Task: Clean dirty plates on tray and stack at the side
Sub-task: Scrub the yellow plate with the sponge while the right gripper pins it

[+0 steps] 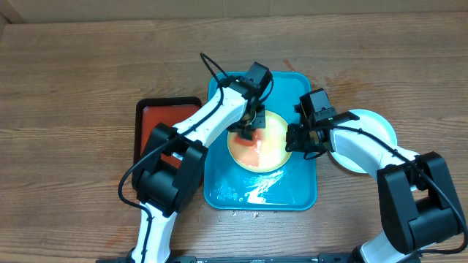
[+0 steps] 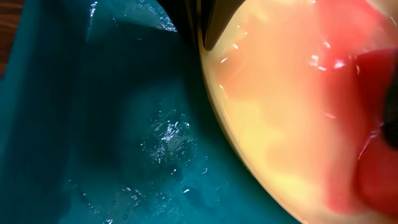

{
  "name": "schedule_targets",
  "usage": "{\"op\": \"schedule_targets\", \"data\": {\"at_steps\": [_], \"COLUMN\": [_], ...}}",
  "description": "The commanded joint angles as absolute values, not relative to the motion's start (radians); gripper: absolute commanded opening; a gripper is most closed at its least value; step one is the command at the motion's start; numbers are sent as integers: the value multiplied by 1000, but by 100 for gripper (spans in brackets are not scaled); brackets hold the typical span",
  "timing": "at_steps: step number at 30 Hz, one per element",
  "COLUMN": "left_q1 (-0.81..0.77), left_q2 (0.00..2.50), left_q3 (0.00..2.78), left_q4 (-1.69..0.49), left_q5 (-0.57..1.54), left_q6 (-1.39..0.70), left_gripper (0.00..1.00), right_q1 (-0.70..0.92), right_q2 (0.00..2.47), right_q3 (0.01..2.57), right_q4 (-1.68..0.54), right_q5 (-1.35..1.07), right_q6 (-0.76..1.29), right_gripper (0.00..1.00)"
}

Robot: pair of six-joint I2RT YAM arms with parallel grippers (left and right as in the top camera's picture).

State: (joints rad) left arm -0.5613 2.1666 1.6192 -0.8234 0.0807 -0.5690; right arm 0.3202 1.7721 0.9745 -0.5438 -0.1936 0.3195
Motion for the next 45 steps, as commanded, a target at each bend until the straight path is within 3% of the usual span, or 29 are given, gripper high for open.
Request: {"op": "schedule_targets", "data": {"at_steps": [1,8,15,23,34,38,45], "left_q1": [-594,-616,-614,-595,-546,-545,-556], "left_q2": [2188,2188,2188,2176,2081,2070,2125], "left_q3": [1570,1541,1541,1541,1541,1541,1539], "left_q4": [-703,-648,-772,-998,-1102,-1029,-859], "left_q5": [356,491,490,141,-241,-224,52], "left_q6": [-540,-587,-599,-672,-685,-649,-598], "left_gripper": [4,4,4,4,4,4,4], "right_q1": [320,320,320,320,320,320,320], "right_q2": [1784,1784,1784,1784,1784,1784,1784], "right_q3": [968,968,968,968,968,968,968], "right_q4": [-546,-547,-548,-547,-547,-545,-543], "right_q5": [-173,-173,-173,-174,-174,-174,-174], "right_q6": [317,317,317,317,317,317,317], "right_gripper": [4,4,4,4,4,4,4]}}
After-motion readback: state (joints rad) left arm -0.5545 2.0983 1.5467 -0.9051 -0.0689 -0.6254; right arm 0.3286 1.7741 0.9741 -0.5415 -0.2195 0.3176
